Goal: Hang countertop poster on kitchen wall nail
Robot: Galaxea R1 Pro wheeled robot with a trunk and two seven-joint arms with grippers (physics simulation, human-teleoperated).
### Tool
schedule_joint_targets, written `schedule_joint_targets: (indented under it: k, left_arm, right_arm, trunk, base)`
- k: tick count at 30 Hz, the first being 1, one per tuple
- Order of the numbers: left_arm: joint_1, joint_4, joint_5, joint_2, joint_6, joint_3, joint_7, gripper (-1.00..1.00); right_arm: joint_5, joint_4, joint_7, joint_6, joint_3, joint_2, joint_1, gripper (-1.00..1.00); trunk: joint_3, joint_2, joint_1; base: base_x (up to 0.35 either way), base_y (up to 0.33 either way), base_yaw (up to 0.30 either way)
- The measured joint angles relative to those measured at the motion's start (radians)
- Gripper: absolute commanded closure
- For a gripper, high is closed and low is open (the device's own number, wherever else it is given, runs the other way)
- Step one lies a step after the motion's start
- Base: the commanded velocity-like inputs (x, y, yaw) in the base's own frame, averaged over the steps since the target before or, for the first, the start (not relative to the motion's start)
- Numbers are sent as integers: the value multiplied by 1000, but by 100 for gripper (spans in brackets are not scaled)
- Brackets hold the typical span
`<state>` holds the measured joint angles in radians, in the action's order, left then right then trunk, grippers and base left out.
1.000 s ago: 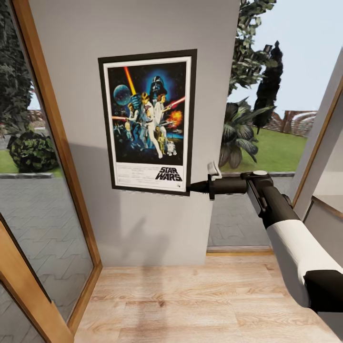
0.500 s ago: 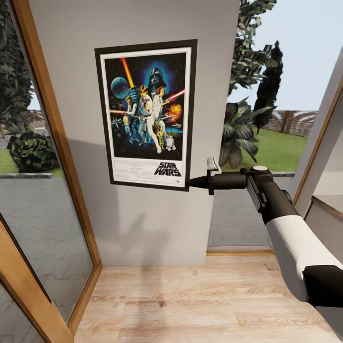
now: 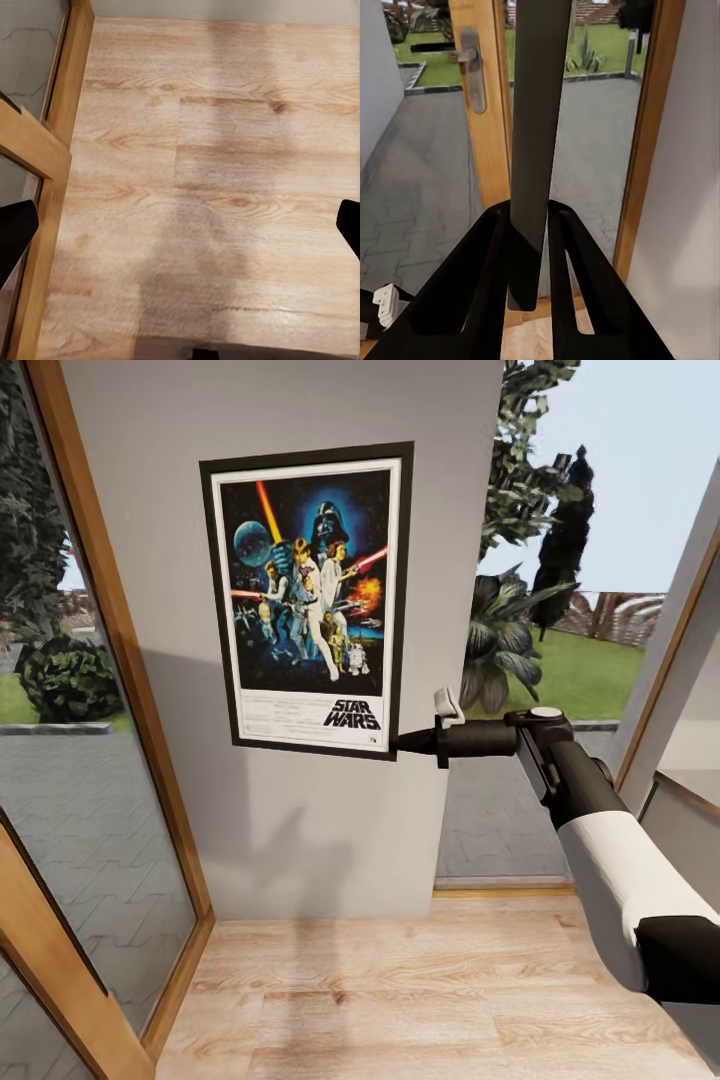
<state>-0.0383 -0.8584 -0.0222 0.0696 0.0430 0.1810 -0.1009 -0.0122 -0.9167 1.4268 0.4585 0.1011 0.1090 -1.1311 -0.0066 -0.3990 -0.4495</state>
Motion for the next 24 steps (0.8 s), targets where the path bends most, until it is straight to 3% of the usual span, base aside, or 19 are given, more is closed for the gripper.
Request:
schedule_joint_targets:
  k: [24]
  left_arm:
    - [0, 1, 0, 0, 0, 0, 0, -100]
  right_arm:
    - [0, 10, -2, 2, 0, -5, -33, 100]
  trunk:
    - [0, 0, 0]
  base:
    - [0, 0, 0]
